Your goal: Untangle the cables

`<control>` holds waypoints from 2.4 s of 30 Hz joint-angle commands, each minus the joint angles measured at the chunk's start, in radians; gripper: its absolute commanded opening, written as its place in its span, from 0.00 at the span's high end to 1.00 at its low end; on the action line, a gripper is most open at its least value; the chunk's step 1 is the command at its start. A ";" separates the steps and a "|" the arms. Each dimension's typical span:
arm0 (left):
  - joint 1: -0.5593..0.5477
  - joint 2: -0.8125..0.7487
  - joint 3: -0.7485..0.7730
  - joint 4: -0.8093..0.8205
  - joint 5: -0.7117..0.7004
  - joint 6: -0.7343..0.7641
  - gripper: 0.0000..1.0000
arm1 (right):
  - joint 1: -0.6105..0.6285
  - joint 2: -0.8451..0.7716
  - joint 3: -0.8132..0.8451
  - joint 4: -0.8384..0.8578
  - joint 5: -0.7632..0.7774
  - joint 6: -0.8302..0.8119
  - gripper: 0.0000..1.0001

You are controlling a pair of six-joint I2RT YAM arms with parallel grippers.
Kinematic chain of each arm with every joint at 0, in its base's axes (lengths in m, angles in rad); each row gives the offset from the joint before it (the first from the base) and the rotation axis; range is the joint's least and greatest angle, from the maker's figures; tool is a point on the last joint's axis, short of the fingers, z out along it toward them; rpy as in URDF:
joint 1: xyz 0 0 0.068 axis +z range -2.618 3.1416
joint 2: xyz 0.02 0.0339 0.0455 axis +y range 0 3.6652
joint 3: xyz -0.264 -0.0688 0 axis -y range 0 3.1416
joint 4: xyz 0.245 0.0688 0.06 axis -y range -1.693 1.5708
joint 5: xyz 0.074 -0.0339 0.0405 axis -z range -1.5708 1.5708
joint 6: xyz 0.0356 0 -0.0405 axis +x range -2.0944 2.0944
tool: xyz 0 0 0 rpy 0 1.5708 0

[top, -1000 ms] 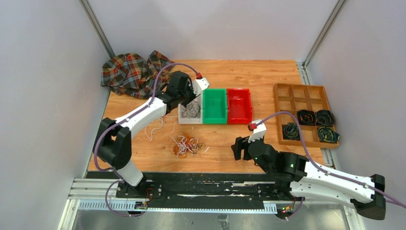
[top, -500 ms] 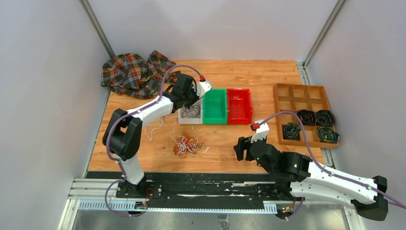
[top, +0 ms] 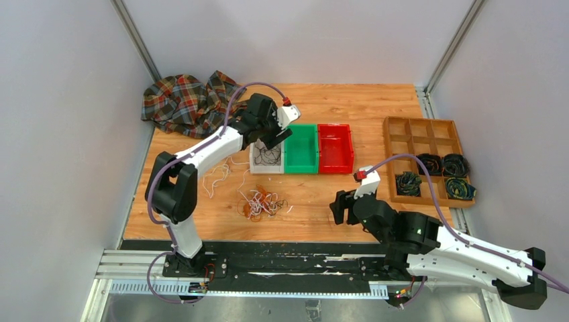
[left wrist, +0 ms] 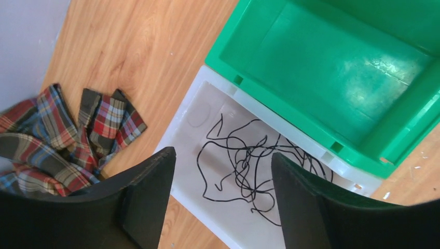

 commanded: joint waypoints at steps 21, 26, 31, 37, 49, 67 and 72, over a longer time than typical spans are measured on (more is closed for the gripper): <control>0.089 -0.472 -0.085 -0.592 0.312 0.048 0.02 | -0.054 0.648 0.123 0.588 -0.404 -0.241 0.26; 0.093 -0.525 -0.101 -0.610 0.299 0.037 0.02 | -0.129 0.855 0.211 0.587 -0.522 -0.268 0.35; 0.094 -0.549 -0.108 -0.610 0.297 0.028 0.02 | -0.165 0.964 0.256 0.591 -0.580 -0.278 0.42; 0.093 -0.569 -0.111 -0.609 0.280 0.026 0.02 | -0.169 1.015 0.287 0.564 -0.577 -0.276 0.76; 0.094 -0.606 -0.124 -0.610 0.360 0.030 0.00 | -0.167 0.783 0.379 0.479 -0.578 -0.320 0.99; 0.094 -0.695 -0.190 -0.624 0.693 0.022 0.14 | -0.167 0.636 0.420 0.651 -0.730 -0.263 0.99; 0.093 -0.707 -0.218 -0.623 0.759 0.010 0.15 | -0.167 0.625 0.453 0.674 -0.771 -0.239 0.99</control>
